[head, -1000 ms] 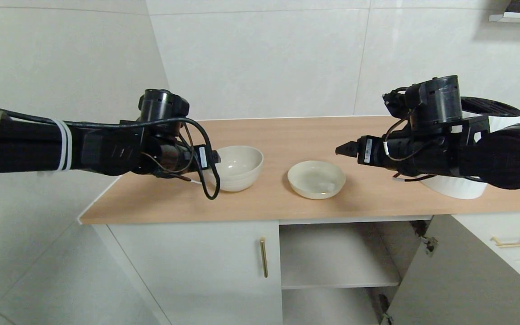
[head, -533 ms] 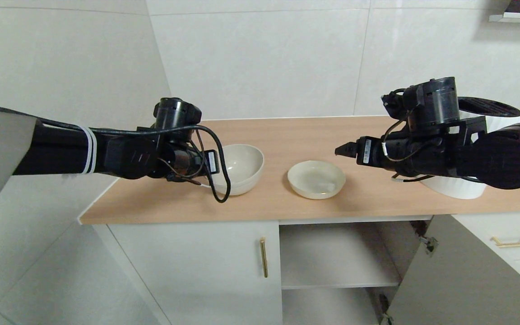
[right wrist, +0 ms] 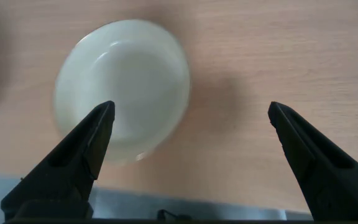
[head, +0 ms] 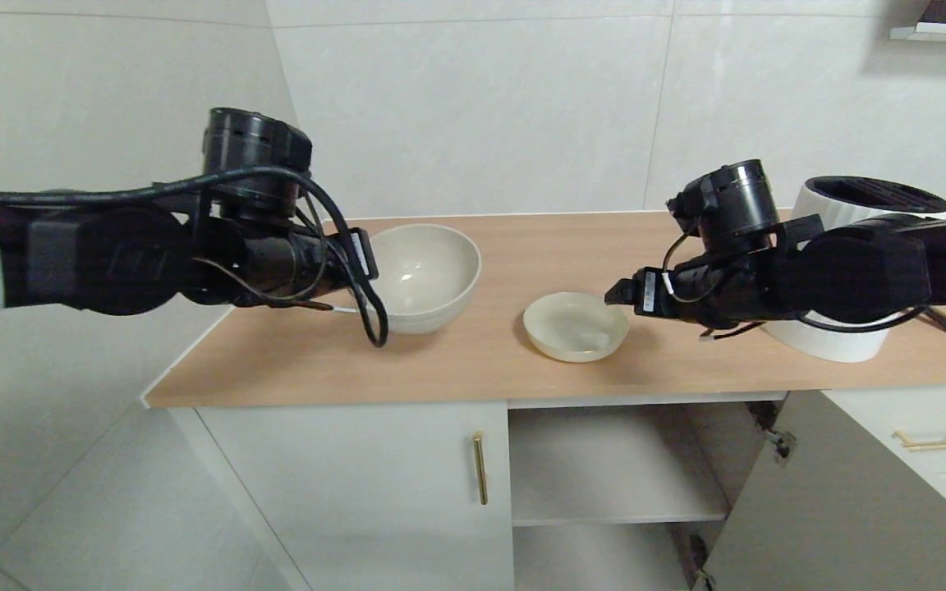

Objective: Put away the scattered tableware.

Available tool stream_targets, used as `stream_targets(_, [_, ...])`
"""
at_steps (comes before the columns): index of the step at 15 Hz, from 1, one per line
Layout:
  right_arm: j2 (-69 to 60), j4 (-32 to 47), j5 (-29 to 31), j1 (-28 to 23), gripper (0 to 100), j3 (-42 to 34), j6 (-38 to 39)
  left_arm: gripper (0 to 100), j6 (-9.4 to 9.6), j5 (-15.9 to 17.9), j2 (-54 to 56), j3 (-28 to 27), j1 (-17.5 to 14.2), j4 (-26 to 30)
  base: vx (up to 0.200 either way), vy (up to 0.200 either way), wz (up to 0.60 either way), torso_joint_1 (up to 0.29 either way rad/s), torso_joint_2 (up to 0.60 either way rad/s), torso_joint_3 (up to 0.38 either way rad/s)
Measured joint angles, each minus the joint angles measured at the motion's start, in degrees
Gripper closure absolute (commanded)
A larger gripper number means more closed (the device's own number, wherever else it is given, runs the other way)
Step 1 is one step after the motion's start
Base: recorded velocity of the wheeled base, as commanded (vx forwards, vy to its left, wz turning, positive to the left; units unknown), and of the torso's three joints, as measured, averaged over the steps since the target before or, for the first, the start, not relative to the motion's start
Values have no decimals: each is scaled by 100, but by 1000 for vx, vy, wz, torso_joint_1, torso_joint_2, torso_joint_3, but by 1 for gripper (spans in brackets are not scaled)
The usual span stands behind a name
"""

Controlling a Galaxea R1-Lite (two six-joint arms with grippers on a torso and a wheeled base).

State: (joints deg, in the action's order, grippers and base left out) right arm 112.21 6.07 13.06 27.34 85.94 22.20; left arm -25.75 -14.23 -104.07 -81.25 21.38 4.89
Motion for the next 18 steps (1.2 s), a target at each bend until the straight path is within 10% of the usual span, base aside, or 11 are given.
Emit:
stream_targets(8, [796,-95,260,137,0,306,57,100,-6,6,707,188,44,-2,0,0,0,0,0,0])
stream_targets(9, [842,-106,262,137,100,306,57,100,-6,5,722,188,44,-2,0,0,0,0,0,0])
stream_targets(18, [471,-205,293,171,100,236,295,100,10,-13,791,236,155,-7,0,0,0,0,0,0])
